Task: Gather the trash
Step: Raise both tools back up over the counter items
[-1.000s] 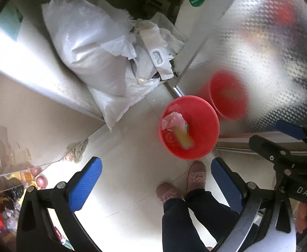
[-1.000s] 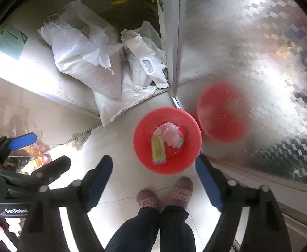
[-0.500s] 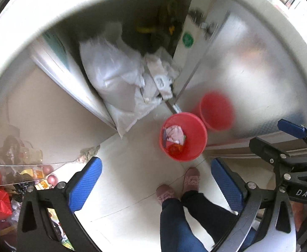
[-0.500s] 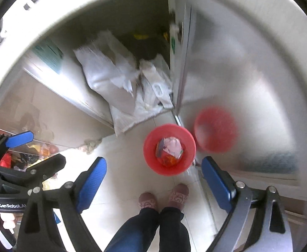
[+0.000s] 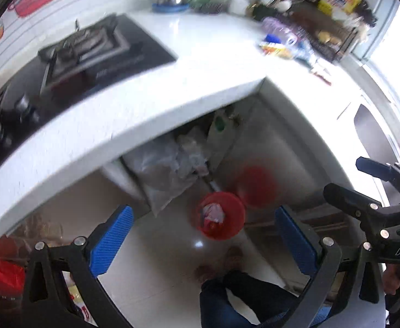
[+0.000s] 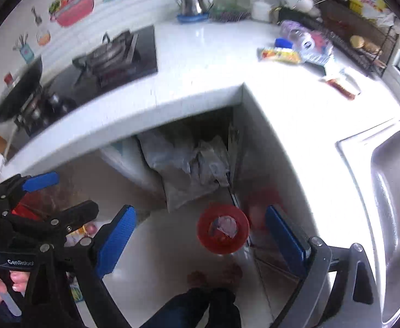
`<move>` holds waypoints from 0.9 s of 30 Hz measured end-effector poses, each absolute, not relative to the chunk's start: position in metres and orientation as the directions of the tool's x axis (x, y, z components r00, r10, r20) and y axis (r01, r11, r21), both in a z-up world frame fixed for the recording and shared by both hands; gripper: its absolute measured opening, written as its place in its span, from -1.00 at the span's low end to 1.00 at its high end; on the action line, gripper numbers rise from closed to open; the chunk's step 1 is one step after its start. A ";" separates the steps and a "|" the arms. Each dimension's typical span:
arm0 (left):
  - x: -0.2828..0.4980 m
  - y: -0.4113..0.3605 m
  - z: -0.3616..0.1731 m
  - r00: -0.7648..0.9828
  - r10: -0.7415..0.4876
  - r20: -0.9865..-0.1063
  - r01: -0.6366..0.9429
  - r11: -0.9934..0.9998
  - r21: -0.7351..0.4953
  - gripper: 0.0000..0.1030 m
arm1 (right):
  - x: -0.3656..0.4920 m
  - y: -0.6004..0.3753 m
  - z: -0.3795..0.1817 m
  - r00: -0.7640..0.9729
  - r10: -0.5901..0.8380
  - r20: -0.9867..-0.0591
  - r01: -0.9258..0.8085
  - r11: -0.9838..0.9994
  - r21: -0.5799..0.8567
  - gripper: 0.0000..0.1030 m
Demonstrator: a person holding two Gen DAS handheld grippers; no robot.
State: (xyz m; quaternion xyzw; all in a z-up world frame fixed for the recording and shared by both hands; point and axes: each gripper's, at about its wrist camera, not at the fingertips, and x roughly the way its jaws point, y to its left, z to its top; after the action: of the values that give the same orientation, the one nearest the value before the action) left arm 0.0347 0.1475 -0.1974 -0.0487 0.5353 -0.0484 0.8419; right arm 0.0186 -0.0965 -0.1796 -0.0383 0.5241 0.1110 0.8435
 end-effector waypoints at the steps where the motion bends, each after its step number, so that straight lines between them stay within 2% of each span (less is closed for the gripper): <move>1: 0.037 0.145 -0.190 0.432 -0.139 -0.891 0.041 0.990 -0.135 1.00 | 0.019 -0.098 -0.174 0.438 0.145 -0.887 -0.220 0.974 0.051 0.85; 10: 0.077 0.108 -0.131 0.495 -0.171 -0.852 0.166 0.981 -0.101 1.00 | 0.028 -0.122 -0.116 0.516 0.118 -0.849 -0.160 0.986 0.041 0.85; 27: 0.225 0.025 -0.105 0.478 -0.217 -0.851 0.326 0.944 -0.058 1.00 | 0.130 -0.205 -0.088 0.557 0.115 -0.823 -0.068 0.993 0.092 0.85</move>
State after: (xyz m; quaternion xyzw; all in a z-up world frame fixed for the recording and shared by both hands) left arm 0.2251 0.0245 -0.1053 0.0557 0.4860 -0.1582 0.8577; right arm 0.1297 -0.2053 -0.0883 0.0249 0.4678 0.0519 0.8820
